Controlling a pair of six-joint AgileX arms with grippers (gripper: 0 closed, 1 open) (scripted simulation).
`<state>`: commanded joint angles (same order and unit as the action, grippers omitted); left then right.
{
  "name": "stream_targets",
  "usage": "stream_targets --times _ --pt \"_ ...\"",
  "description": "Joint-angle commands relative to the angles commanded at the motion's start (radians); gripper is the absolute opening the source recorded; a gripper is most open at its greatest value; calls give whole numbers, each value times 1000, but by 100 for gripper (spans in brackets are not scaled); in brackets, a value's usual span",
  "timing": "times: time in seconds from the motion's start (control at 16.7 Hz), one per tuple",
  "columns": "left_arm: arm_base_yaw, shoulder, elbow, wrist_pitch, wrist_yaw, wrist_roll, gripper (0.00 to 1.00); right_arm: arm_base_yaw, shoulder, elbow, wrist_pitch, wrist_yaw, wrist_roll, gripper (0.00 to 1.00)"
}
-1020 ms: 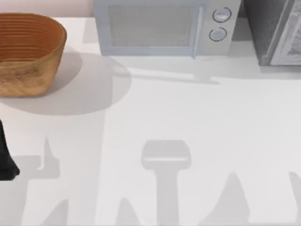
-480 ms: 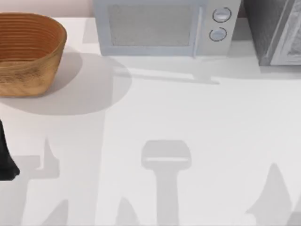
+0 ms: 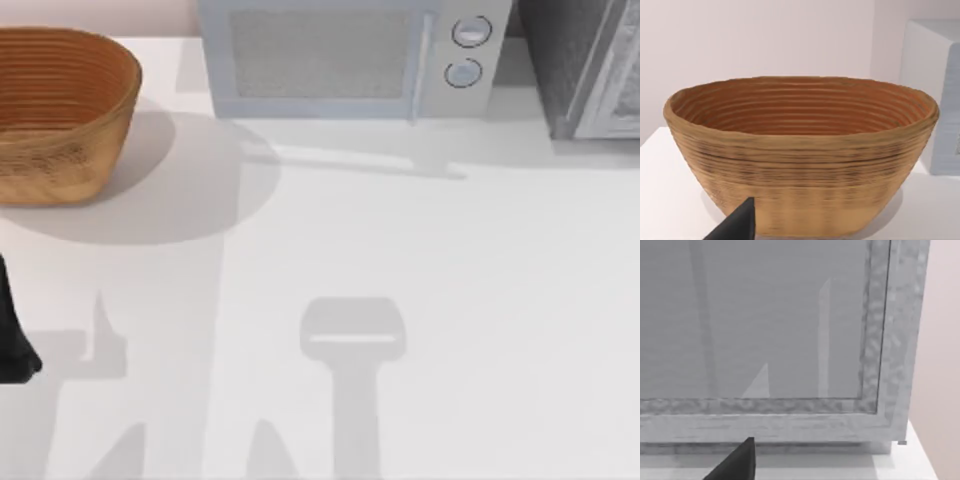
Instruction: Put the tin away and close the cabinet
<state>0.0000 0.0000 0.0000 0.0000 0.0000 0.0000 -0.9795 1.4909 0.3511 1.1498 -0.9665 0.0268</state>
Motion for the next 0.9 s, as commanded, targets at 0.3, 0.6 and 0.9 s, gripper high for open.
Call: stream_targets --times 0.3,0.6,0.9 --pt "0 0 0 0 0 0 100 -46 61 17 54 -45 -2 100" --pt "0 0 0 0 0 0 100 -42 58 13 52 -43 -2 100" --pt "0 0 0 0 0 0 100 -65 53 135 -59 -50 -8 100"
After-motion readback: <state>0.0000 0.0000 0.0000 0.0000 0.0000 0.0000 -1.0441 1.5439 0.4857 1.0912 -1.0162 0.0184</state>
